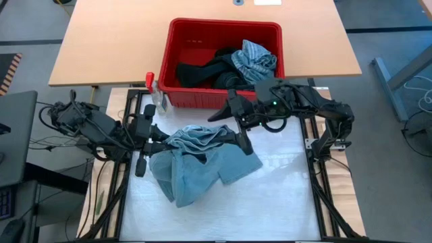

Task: Fold laundry
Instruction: Fold the blue pants from the red laundry bin

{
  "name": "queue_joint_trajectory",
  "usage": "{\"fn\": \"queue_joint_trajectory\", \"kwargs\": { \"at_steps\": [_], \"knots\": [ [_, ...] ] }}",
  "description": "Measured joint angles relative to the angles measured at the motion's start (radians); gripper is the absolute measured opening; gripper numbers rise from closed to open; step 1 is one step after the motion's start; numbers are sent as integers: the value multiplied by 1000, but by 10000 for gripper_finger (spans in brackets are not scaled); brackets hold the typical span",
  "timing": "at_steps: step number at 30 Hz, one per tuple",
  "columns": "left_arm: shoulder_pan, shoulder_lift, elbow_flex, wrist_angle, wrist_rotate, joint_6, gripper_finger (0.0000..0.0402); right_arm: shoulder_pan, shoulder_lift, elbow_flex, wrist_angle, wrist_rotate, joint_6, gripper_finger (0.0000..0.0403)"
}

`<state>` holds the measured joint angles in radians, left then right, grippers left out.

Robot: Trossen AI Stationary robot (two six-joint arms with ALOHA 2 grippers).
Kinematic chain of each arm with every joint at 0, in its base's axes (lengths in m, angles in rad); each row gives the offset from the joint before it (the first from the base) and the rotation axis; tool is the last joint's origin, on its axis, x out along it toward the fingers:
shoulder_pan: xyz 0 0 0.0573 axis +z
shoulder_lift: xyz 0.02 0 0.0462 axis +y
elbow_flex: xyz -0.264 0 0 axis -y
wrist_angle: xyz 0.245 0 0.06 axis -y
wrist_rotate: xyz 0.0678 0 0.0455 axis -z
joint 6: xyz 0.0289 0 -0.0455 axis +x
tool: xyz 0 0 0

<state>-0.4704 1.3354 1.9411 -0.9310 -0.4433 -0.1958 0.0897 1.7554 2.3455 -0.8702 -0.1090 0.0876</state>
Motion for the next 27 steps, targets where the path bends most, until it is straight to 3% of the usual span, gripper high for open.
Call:
{"fn": "queue_joint_trajectory", "kwargs": {
  "at_steps": [5,10,15,27],
  "knots": [
    [1,30,0,-3,5,21,25,-53,0,0,-23,-97,55,331],
    [7,41,0,1,-7,48,25,-48,24,2,-79,-114,63,331],
    [24,41,0,-5,-15,52,25,-25,85,-1,-78,-211,71,331],
    [35,41,0,-107,-30,23,25,-20,91,0,-61,-229,72,331]
  ]
}}
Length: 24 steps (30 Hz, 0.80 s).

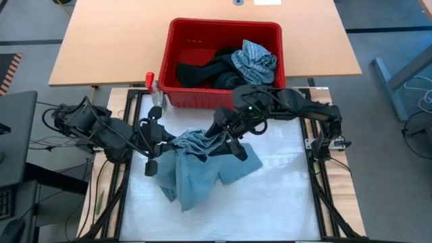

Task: Fold laundry
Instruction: Fold the blue pants from the red laundry bin

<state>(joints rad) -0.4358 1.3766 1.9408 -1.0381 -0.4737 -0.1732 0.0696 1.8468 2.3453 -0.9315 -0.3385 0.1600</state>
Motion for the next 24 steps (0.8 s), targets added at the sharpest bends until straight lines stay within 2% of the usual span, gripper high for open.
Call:
{"fn": "queue_joint_trajectory", "kwargs": {
  "at_steps": [4,12,19,24],
  "knots": [
    [0,0,0,1,-61,-6,25,5,13,0,-2,19,-3,331],
    [0,0,0,51,-60,15,25,50,22,0,-7,262,-160,327],
    [0,0,0,59,31,74,25,98,24,0,-7,483,-298,322],
    [1,2,0,83,135,146,25,102,24,0,-6,516,-327,322]
  ]
}}
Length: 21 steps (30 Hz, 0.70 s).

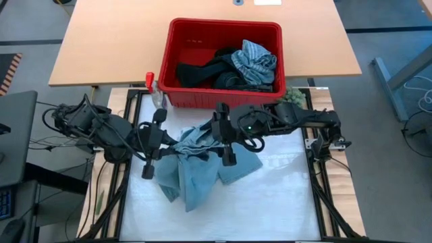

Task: Fold laundry
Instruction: Fold the blue pants from the red laundry bin

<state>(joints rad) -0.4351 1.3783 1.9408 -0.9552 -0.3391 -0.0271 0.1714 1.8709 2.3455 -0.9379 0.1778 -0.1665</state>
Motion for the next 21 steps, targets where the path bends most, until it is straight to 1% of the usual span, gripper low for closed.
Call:
{"fn": "queue_joint_trajectory", "kwargs": {
  "at_steps": [4,8,11,14,16,18,19,21],
  "knots": [
    [0,14,0,31,20,56,25,-2,0,0,-4,-33,-19,322],
    [11,48,0,38,36,111,26,-1,21,0,0,-48,-58,322],
    [23,68,0,38,40,142,26,-2,48,0,-9,-82,-73,322],
    [28,65,0,63,47,160,26,-2,56,-1,-31,-112,-70,311],
    [34,59,0,71,46,166,26,0,55,0,-32,-115,-71,290],
    [35,55,0,65,43,165,26,5,54,0,-40,-117,-73,258],
    [36,55,0,67,43,167,26,5,54,0,-40,-117,-77,235],
    [42,55,0,74,43,183,27,5,54,10,-52,-120,-98,176]
  ]
}}
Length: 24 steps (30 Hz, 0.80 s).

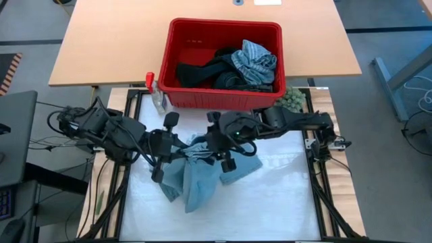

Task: Fold laundry
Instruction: Fold the blue pants from the red laundry bin

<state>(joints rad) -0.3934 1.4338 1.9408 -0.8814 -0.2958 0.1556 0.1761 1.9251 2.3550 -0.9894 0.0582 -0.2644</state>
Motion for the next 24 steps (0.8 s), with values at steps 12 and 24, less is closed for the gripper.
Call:
{"fn": "queue_joint_trajectory", "kwargs": {
  "at_steps": [12,24],
  "knots": [
    [5,-65,1,-16,-237,-59,127,5,-184,-2,-149,272,-166,44],
    [98,-94,-108,46,34,-266,184,-16,-378,0,-174,582,-262,44]
  ]
}}
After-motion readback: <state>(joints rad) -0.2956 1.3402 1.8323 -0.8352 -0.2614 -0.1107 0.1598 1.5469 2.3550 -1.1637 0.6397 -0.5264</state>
